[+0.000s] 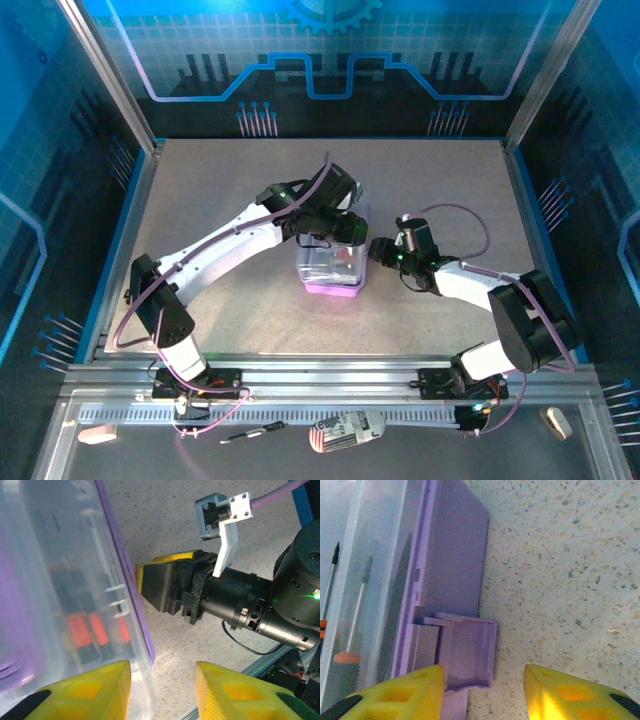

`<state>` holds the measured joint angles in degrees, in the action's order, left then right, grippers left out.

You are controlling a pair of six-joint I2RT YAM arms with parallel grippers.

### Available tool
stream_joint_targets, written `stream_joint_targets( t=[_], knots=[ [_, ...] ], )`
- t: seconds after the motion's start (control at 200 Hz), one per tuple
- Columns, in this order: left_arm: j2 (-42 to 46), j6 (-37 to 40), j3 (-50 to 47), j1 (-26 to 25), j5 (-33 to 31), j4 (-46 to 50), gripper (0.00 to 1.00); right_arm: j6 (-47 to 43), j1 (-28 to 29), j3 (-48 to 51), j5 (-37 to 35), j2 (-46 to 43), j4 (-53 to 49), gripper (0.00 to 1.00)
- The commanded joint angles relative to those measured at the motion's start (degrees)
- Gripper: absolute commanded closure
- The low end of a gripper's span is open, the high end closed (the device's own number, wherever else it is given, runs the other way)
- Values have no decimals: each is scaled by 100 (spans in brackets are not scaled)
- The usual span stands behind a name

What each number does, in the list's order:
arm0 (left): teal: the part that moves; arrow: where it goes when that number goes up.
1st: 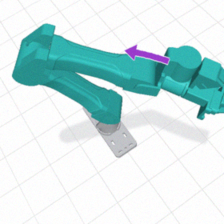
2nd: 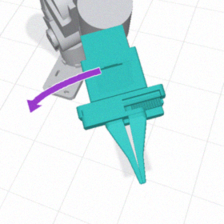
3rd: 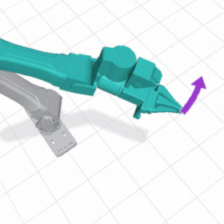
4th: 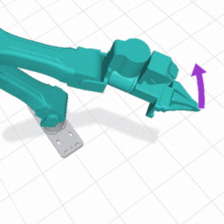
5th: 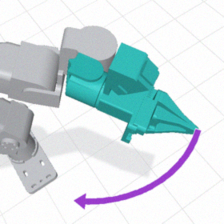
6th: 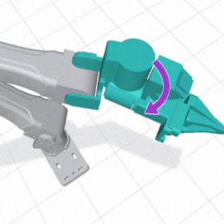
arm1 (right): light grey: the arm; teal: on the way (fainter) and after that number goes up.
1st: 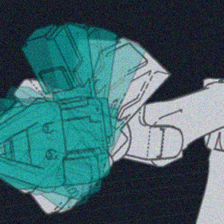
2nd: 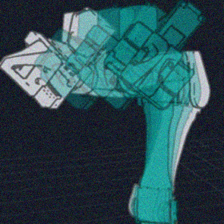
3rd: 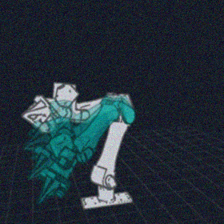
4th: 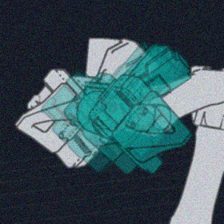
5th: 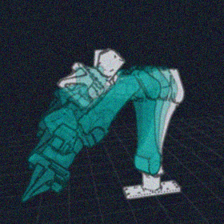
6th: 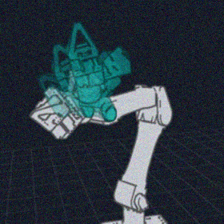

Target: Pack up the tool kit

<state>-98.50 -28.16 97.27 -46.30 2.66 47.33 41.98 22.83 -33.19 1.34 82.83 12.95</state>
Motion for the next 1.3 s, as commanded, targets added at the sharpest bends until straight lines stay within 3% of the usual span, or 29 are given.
stream_joint_targets(
  t=[0.0, 0.25, 0.4, 0.56, 0.705, 0.855, 1.076, 1.296],
  knots=[
    [-108, 46, 346, -115, -98, 13, 58, -76, -55, 84, -46, -182, 36, 53],
    [-21, 298, 502, -86, -1046, 148, 53, -76, -119, 165, -82, -386, -10, 53],
    [-5, 417, 406, 148, -1305, 241, 48, -67, -144, 210, -82, -516, -21, 52],
    [94, 416, 57, 573, -1430, 172, 25, -67, -152, 233, -124, -592, -25, 50],
    [-6, 401, -118, 920, -1443, 233, 15, -67, -160, 235, -126, -581, -36, 46],
    [-358, 415, -209, 1157, -1130, 302, 15, -74, -178, 226, -143, -583, -63, 41],
    [-953, 742, -87, 1159, -185, 280, 15, -120, -174, 189, -139, -522, -91, 36],
    [-1256, 763, -88, 1167, -463, 399, 15, -120, -169, 199, -160, -557, -92, 33]
  ],
)
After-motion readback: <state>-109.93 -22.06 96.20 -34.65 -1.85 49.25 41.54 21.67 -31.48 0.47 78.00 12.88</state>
